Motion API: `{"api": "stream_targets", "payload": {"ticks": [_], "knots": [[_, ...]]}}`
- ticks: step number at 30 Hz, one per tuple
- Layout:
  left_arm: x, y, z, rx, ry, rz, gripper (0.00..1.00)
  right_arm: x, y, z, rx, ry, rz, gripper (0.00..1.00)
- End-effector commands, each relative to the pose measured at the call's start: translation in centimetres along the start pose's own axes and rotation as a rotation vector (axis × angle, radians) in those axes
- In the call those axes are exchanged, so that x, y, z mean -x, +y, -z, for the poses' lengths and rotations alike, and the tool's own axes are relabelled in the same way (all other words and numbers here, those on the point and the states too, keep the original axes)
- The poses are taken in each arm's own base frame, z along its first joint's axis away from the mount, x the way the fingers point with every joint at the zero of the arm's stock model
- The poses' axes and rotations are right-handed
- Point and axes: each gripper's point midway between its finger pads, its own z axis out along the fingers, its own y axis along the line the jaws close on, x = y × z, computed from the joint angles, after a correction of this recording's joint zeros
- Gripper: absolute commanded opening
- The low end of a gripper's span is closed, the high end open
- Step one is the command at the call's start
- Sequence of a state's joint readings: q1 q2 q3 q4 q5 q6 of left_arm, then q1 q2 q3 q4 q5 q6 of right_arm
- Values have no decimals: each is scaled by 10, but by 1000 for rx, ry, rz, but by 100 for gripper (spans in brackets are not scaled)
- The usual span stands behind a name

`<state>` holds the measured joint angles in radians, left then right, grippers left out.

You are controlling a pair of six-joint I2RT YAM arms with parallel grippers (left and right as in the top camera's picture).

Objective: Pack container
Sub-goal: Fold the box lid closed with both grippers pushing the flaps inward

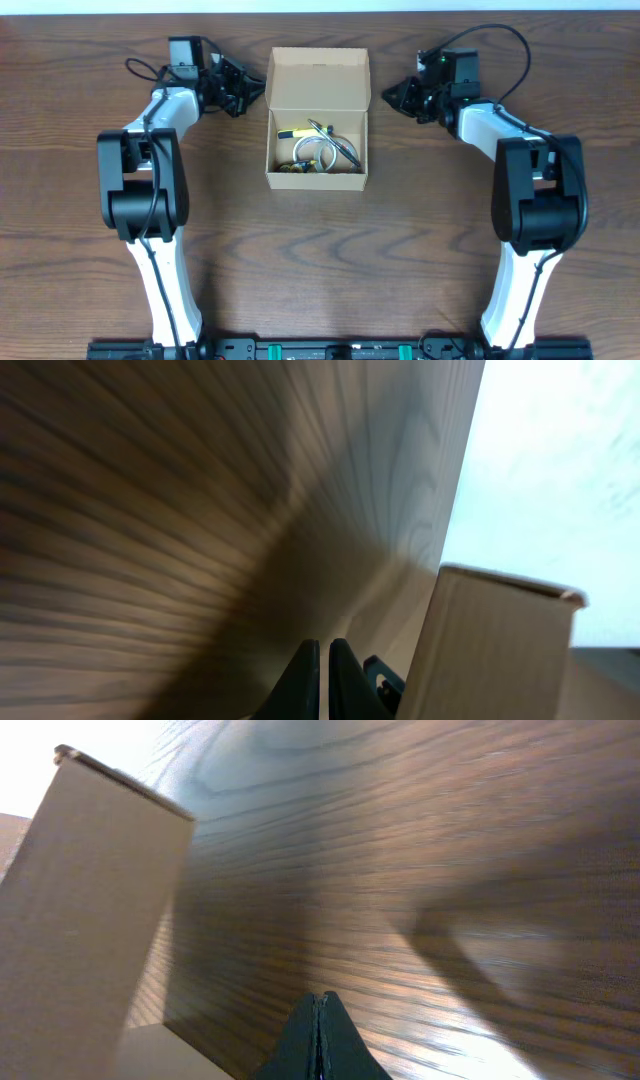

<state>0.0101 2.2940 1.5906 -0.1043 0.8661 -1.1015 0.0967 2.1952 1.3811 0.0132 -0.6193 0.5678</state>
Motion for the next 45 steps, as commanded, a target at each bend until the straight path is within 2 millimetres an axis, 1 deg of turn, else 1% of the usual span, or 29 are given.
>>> {"api": "stream_targets", "payload": {"ticks": [1, 5, 10, 15, 21, 25, 28, 32, 36, 45], "knots": [[-8, 0, -5, -4, 34, 3, 6, -3, 13, -9, 33, 11, 10, 1], [-12, -2, -5, -15, 60, 3, 6, -2, 22, -10, 71, 9, 26, 1], [-18, -6, -5, -36, 95, -3, 6, 2, 28, -10, 95, -4, 46, 1], [-24, -16, -3, -83, 135, -40, 6, 10, 55, -6, 221, -23, 120, 1], [-25, -29, 1, -139, 158, -103, 6, 10, 64, -3, 266, -21, 148, 1], [-25, -36, 6, -178, 175, -144, 6, 11, 77, 2, 328, -20, 189, 1], [-24, -43, 13, -210, 189, -173, 5, 15, 84, 7, 343, -32, 207, 1], [-28, -62, 27, -266, 229, -250, 6, 21, 100, 19, 369, -50, 248, 1], [-33, -75, 32, -296, 258, -286, 6, 21, 111, 27, 395, -52, 275, 1], [-48, -80, 40, -341, 340, -349, 5, 17, 134, 36, 439, -44, 325, 1]]}}
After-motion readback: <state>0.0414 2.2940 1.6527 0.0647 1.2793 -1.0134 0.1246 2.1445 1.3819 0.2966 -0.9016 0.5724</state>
